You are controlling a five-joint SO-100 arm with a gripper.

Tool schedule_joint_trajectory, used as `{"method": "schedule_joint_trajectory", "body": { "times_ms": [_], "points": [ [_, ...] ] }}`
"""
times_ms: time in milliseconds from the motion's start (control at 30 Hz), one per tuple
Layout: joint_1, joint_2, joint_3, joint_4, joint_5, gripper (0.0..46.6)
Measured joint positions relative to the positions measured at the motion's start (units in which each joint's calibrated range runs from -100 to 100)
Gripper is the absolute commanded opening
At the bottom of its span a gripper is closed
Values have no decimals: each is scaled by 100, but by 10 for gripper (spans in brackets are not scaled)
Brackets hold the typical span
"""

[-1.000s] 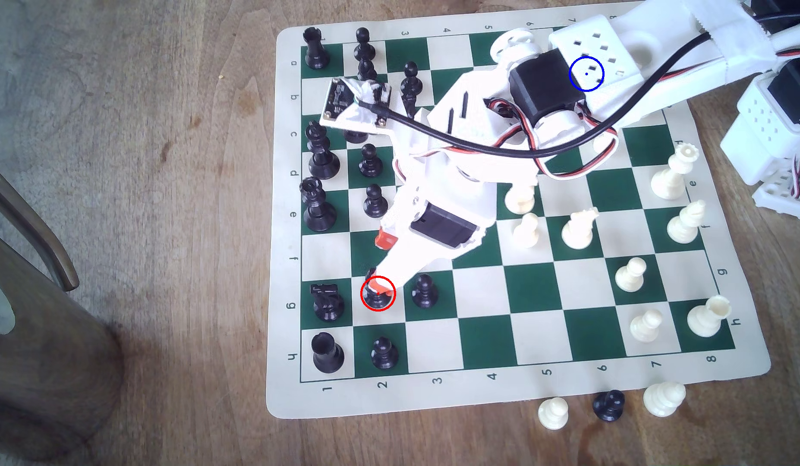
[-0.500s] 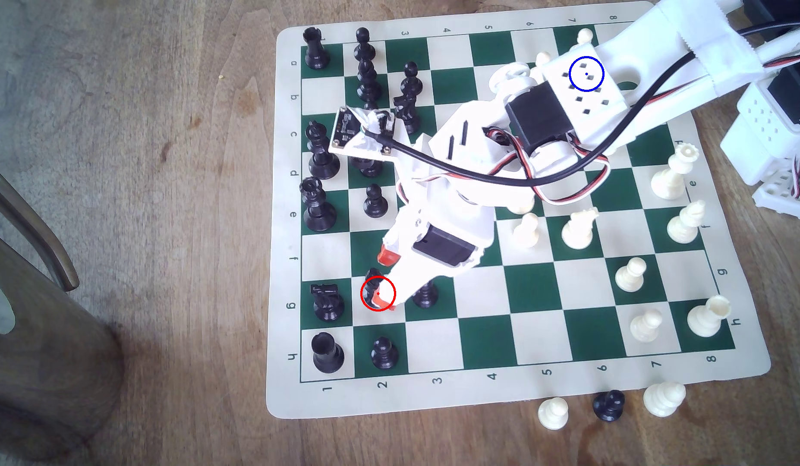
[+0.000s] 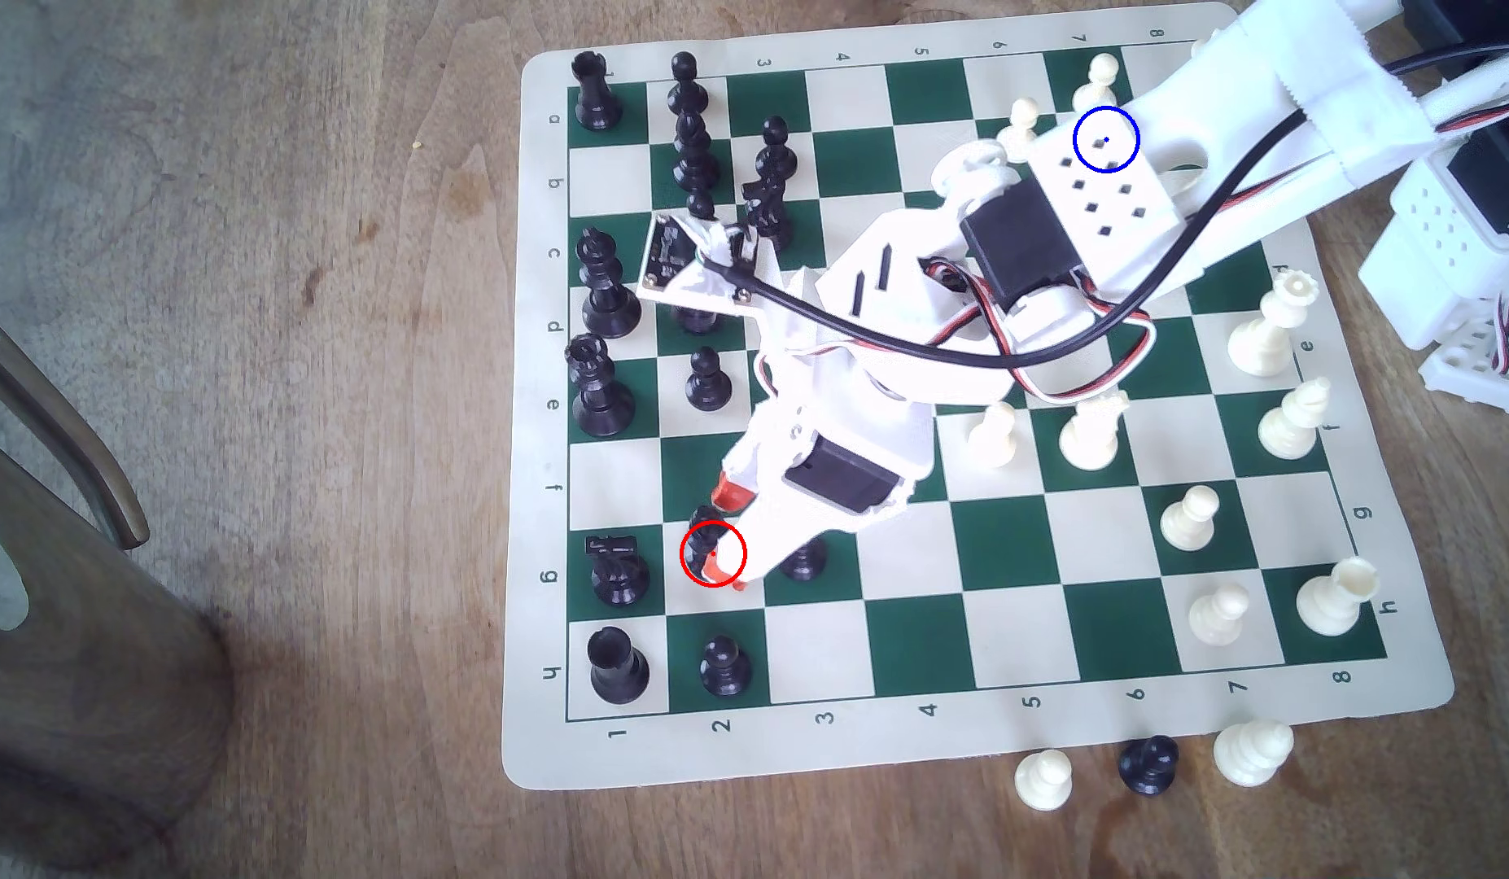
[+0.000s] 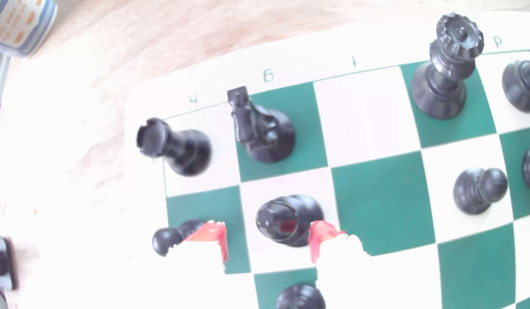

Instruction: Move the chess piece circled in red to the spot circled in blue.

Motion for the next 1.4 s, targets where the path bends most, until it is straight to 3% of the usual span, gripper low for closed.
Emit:
{"method": "schedule_joint_trajectory", "body": {
  "times_ms": [867,1133,1400],
  "points": [
    [96,0,452,-1052,-34,117],
    [96,0,560,-1116,-34,26],
    [59,0,560,-1116,-5,2]
  ]
}}
